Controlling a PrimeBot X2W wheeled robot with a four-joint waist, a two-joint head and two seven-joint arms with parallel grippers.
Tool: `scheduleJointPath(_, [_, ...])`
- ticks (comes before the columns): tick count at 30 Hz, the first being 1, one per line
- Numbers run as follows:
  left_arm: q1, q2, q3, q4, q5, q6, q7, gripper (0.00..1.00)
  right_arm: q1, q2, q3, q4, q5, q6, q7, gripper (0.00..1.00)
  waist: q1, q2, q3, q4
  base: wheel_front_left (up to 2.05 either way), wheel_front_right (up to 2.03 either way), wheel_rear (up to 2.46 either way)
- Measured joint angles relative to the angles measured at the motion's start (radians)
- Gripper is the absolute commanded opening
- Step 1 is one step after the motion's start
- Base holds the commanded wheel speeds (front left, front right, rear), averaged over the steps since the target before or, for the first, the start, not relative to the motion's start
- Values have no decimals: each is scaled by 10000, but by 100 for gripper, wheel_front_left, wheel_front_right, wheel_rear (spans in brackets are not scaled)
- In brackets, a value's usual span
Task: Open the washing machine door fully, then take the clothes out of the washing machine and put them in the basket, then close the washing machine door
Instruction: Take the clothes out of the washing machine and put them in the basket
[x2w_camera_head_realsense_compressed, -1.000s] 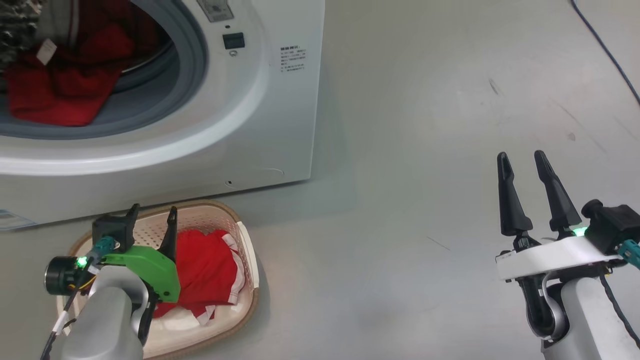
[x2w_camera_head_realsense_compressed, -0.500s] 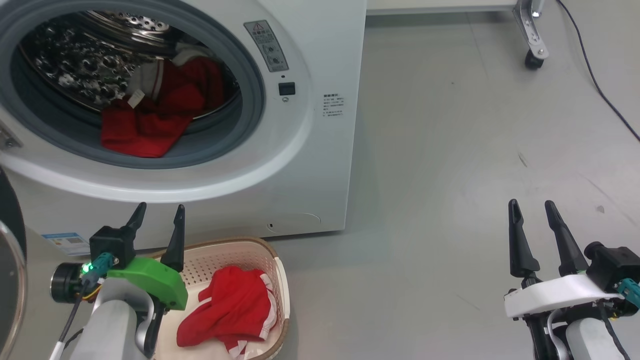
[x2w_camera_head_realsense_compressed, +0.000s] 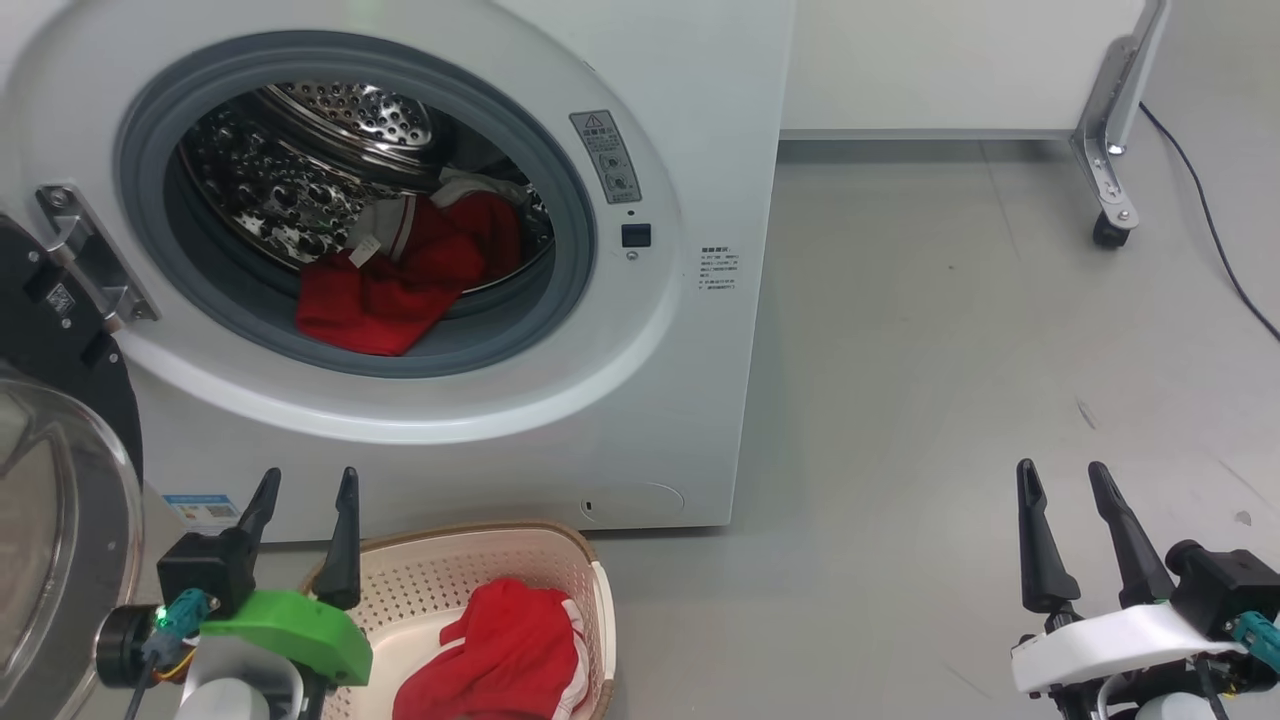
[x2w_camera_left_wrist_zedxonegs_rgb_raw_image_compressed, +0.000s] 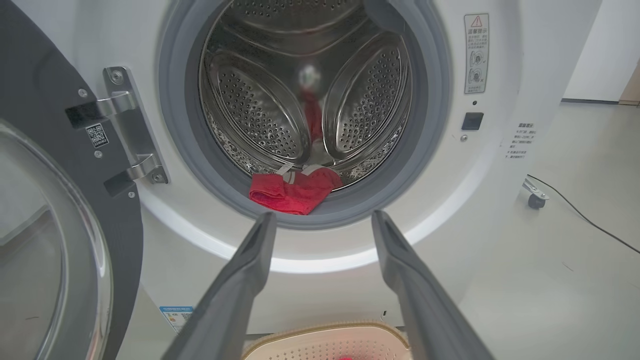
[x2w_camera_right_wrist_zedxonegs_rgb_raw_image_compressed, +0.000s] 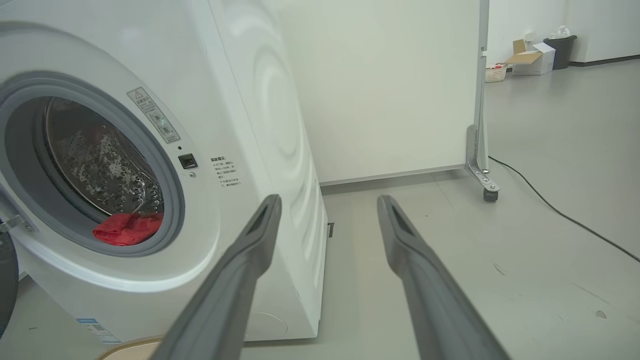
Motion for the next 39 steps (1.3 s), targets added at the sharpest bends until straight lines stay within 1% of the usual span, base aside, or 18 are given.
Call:
scheduleJointPath(5, [473, -8, 173, -453, -8, 132, 0, 100, 128, 6, 142, -81, -52, 0, 0, 100, 0, 0, -125, 109, 0, 0, 0])
scheduleJointPath(13, [982, -36, 176, -959, -8, 142, 0, 100, 151, 6, 199, -219, -86, 0, 0, 100, 0, 0, -141, 80, 0, 0, 0])
scheduleJointPath(39, [1569, -71, 136, -1825, 33, 232, 0, 100, 193, 12, 228, -426, -82, 0, 0, 100, 0, 0, -19, -6, 0, 0, 0])
